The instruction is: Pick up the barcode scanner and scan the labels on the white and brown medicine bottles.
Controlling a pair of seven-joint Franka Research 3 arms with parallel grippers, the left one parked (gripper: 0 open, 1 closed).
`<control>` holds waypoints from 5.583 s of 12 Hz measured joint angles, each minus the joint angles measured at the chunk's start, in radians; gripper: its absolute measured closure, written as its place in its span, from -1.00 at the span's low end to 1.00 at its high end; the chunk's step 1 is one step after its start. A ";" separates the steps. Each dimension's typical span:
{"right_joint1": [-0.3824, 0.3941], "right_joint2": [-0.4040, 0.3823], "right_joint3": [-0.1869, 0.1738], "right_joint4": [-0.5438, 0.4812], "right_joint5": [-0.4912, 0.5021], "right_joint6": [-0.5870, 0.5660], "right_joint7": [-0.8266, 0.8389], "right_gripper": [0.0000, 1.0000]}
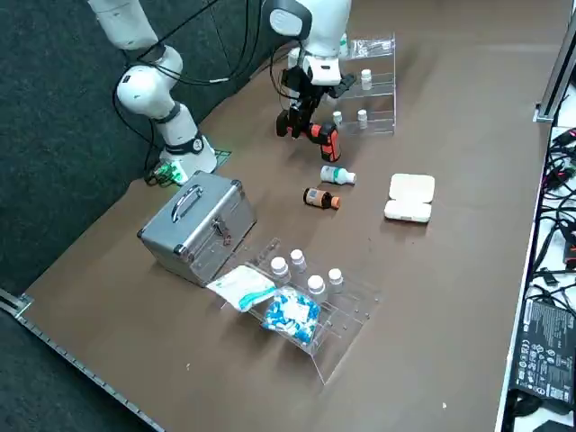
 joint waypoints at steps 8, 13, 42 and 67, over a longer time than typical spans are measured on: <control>-0.213 -0.021 -0.006 0.005 -0.004 -0.015 -0.254 0.14; -0.279 -0.001 -0.006 -0.005 -0.004 -0.002 -0.308 0.14; 0.133 0.280 0.071 0.053 0.069 0.477 0.189 0.14; 0.031 0.182 0.042 0.244 0.027 0.234 0.002 -1.00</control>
